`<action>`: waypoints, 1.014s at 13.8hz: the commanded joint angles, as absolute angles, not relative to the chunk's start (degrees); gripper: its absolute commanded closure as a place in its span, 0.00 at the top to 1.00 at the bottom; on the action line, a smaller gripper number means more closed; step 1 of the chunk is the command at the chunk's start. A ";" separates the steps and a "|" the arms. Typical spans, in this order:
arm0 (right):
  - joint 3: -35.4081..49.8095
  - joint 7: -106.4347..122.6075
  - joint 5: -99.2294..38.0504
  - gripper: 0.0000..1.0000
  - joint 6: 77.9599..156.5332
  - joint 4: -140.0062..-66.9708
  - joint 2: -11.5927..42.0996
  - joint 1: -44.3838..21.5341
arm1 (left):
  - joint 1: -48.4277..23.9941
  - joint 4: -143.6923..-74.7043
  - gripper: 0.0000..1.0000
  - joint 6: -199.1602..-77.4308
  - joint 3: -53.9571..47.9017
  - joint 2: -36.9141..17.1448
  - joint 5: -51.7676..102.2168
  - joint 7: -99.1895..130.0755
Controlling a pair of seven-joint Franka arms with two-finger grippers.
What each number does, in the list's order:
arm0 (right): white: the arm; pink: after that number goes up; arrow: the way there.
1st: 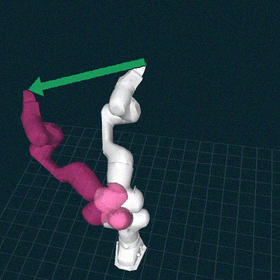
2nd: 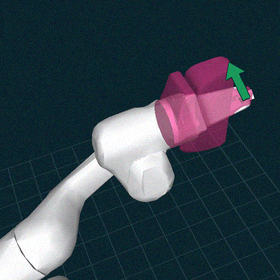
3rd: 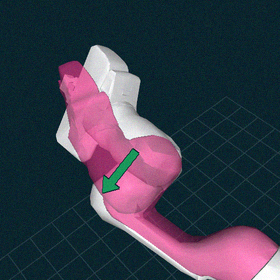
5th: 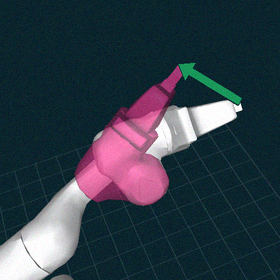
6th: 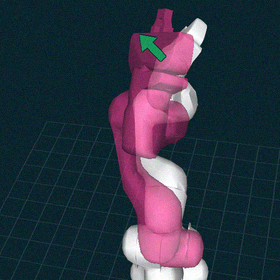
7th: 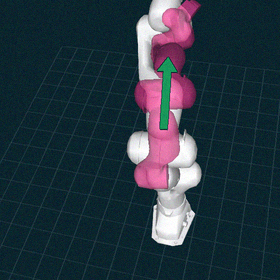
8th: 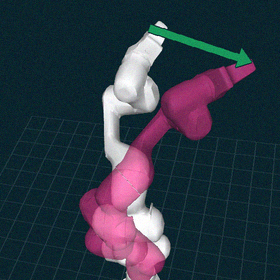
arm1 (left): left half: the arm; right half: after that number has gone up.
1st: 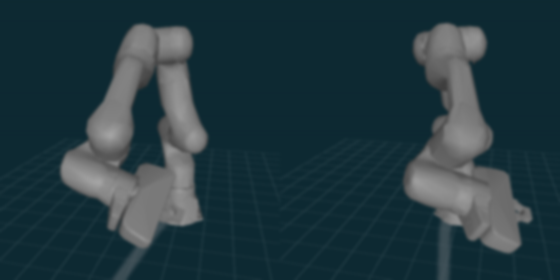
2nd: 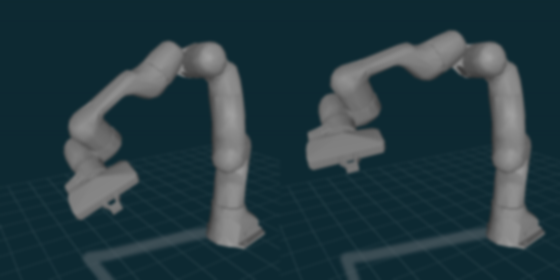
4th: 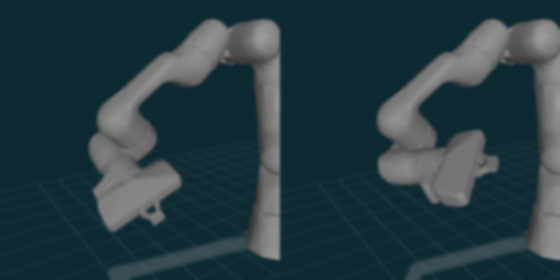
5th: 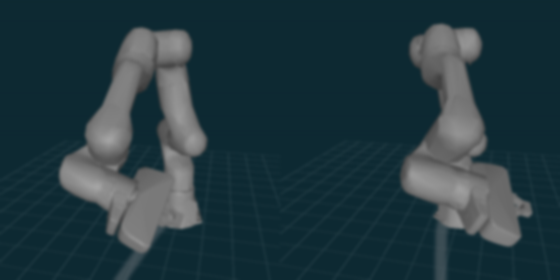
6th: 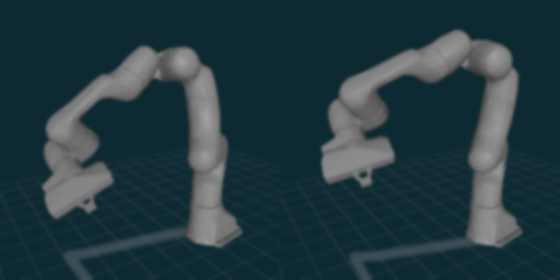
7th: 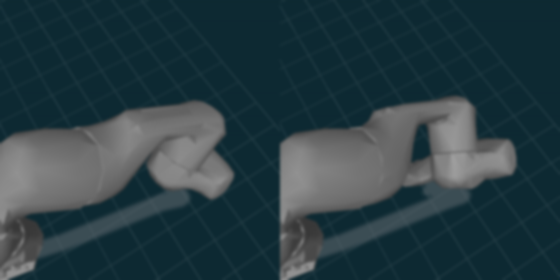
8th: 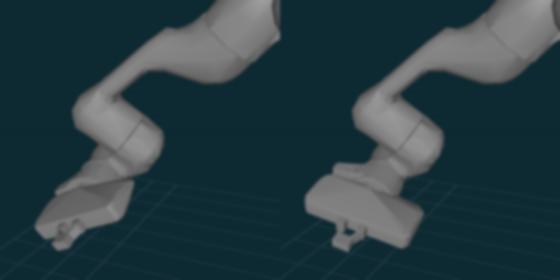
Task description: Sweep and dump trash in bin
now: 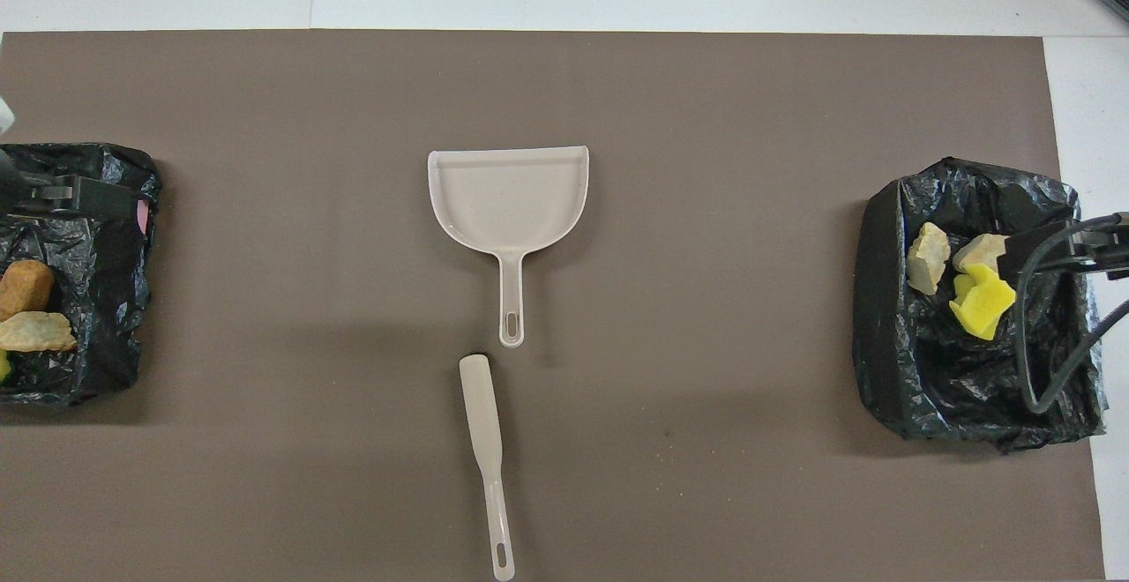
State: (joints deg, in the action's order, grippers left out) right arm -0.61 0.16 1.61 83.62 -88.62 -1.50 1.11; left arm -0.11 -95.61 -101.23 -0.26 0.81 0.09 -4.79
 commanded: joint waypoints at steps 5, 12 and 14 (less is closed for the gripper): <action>-0.44 -0.79 1.76 1.00 83.32 -89.03 -2.20 1.32 | 0.18 -90.44 1.00 -92.99 -0.26 5.01 2.11 -4.57; -0.44 -0.79 1.76 1.00 83.32 -89.03 -2.20 1.32 | 0.18 -90.88 1.00 -92.99 -0.44 5.62 2.55 -4.48; -0.44 -0.79 1.67 1.00 83.23 -89.03 -2.20 1.32 | 0.18 -91.05 1.00 -92.99 -0.44 5.71 2.46 -4.40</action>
